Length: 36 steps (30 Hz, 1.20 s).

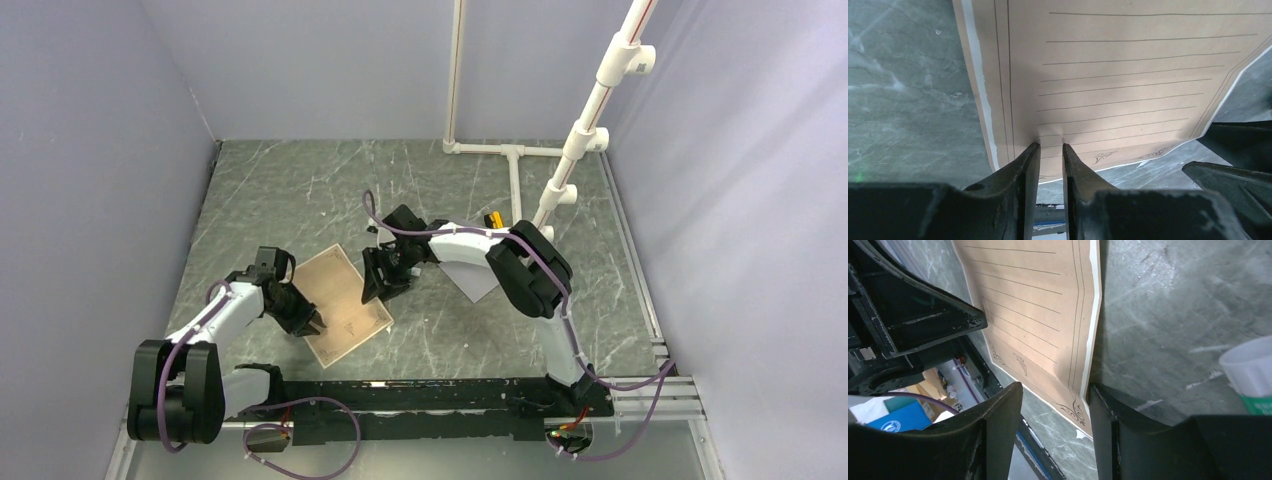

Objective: Place the letter into the envelope and seal it

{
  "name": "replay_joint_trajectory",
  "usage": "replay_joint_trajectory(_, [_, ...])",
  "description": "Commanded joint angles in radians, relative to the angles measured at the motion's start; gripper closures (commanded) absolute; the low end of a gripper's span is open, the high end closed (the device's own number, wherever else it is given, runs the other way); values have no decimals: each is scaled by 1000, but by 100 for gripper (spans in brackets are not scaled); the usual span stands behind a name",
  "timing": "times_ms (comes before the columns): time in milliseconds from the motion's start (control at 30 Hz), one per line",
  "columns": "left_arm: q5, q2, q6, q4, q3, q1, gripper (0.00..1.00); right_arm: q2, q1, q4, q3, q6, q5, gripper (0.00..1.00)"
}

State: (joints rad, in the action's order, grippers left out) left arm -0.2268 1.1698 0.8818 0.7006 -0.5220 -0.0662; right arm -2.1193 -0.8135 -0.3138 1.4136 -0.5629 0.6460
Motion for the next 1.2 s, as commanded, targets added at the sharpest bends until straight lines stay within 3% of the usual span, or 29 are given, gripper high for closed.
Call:
replay_joint_trajectory(0, [21, -2, 22, -1, 10, -1, 72, -22, -4, 71, 22, -40, 116, 46])
replay_joint_trajectory(167, [28, -5, 23, 6, 1, -1, 73, -4, -3, 72, 41, -71, 118, 53])
replay_joint_trajectory(600, [-2, -180, 48, -28, 11, -1, 69, 18, 9, 186, 3, -115, 127, 100])
replay_joint_trajectory(900, [41, -203, 38, 10, -45, -1, 66, 50, 11, 125, 33, -26, 87, 100])
replay_joint_trajectory(1167, [90, -89, -214, 20, -465, 0, 44, 213, 10, -180, 169, 376, -228, 100])
